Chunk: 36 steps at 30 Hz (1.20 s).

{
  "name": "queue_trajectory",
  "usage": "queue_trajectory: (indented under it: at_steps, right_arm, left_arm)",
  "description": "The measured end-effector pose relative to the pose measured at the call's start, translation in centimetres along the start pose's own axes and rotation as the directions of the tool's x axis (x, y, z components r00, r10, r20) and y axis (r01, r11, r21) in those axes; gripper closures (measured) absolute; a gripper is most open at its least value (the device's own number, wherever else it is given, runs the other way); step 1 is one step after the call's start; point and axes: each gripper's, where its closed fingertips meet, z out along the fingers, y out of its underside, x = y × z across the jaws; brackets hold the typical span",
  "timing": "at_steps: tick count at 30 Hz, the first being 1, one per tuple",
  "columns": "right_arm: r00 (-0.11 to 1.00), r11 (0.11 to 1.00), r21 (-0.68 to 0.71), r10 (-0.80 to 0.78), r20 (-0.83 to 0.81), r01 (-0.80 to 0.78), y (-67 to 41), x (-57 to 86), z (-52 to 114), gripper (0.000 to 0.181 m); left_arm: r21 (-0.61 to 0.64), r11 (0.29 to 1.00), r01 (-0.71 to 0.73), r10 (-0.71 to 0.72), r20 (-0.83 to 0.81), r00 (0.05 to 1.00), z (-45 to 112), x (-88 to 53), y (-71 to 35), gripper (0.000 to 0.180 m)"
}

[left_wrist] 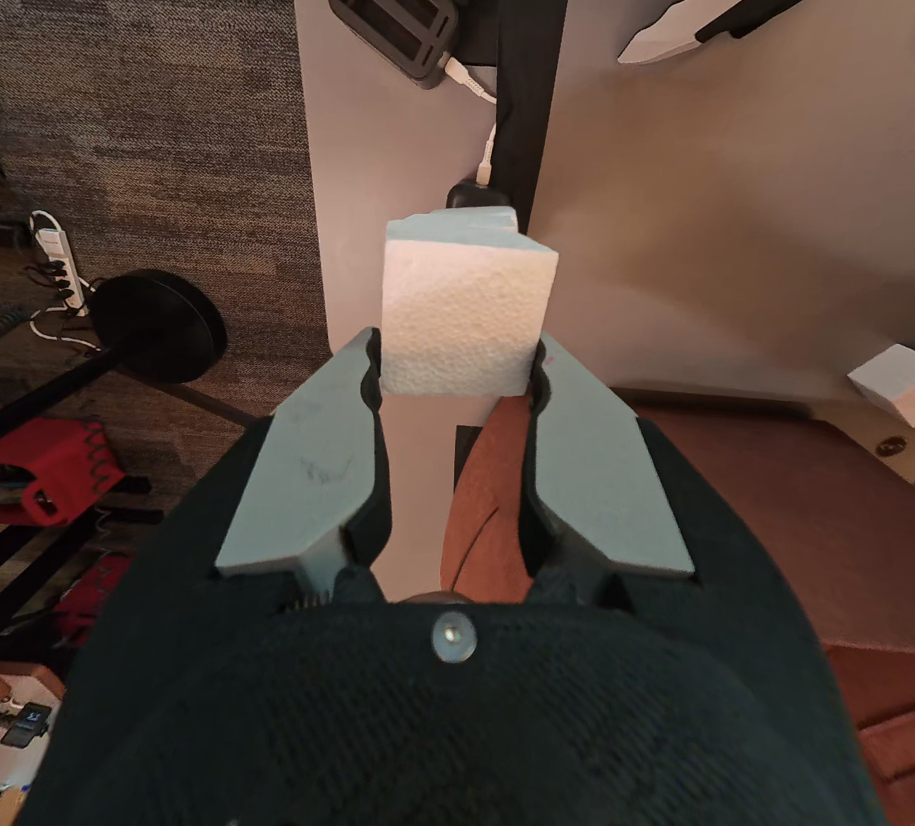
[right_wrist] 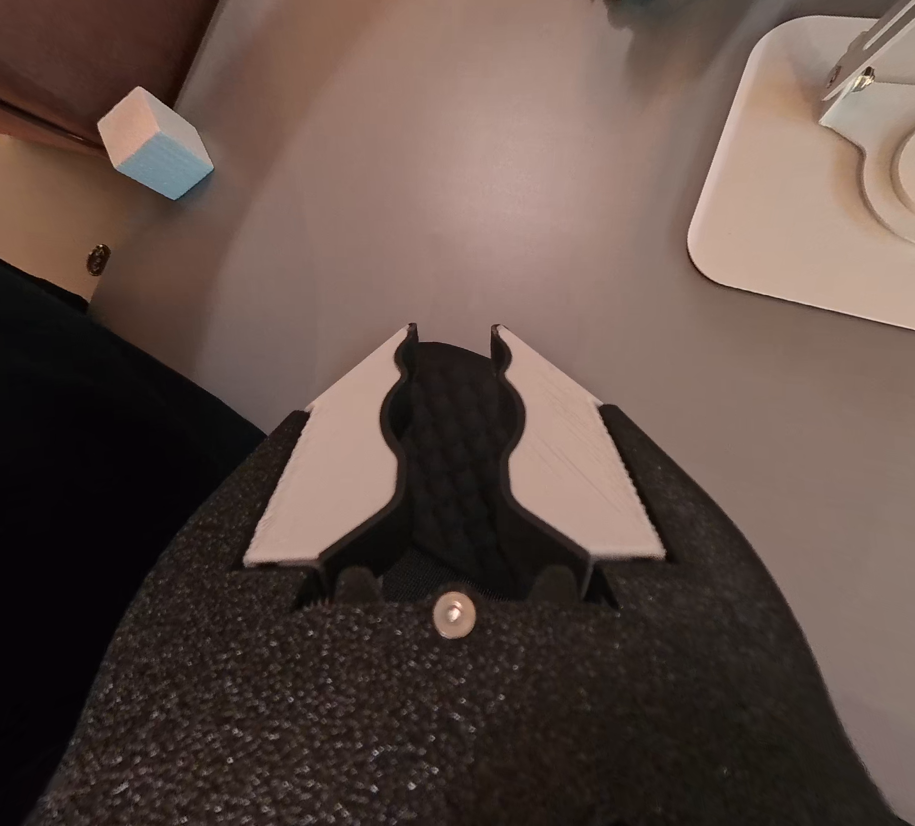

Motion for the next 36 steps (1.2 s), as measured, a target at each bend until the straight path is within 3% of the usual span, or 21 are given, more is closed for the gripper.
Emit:
queue_trajectory:
  at_steps: [9,12,23,26,30,33,36]
  right_arm:
    - [1.0,1.0,0.011,0.001,0.0,-0.001,0.0,0.1,-0.2,0.153]
    - [1.0,1.0,0.008,0.002,0.002,-0.002,0.1,0.1,-0.2,0.152]
    - [0.999,0.997,0.069,-0.025,0.042,0.022,-0.9,-0.8,-0.7,0.153]
    - [0.994,0.995,0.08,-0.064,0.084,0.057,-1.2,-1.7,-0.6,0.153]
    - [0.983,0.989,0.097,-0.121,0.14,0.108,-1.6,-2.8,-0.5,0.153]
    - [0.974,0.985,0.113,-0.152,0.171,0.134,-1.9,-3.5,-0.5,0.153]
    - [0.965,0.98,0.128,-0.177,0.191,0.155,-2.0,-4.3,-0.6,0.153]
  left_arm:
    - [0.003,0.999,0.038,-0.038,-0.001,0.999,0.6,0.0,0.4,0.116]
    - [0.016,0.998,0.066,-0.066,0.006,0.998,0.3,-0.3,0.4,0.105]
    - [0.12,0.989,0.092,-0.11,0.151,0.982,-7.9,3.9,4.2,0.093]
    - [0.133,0.991,0.017,-0.035,0.139,0.99,-10.0,11.9,4.8,0.088]
    - [0.095,0.973,-0.21,0.204,0.067,0.977,-8.7,27.3,5.1,0.094]
    - [-0.005,0.947,-0.321,0.317,-0.138,0.938,-3.4,39.0,7.3,0.092]
    - [-0.104,0.917,-0.384,0.363,-0.177,0.915,3.7,44.6,10.2,0.084]
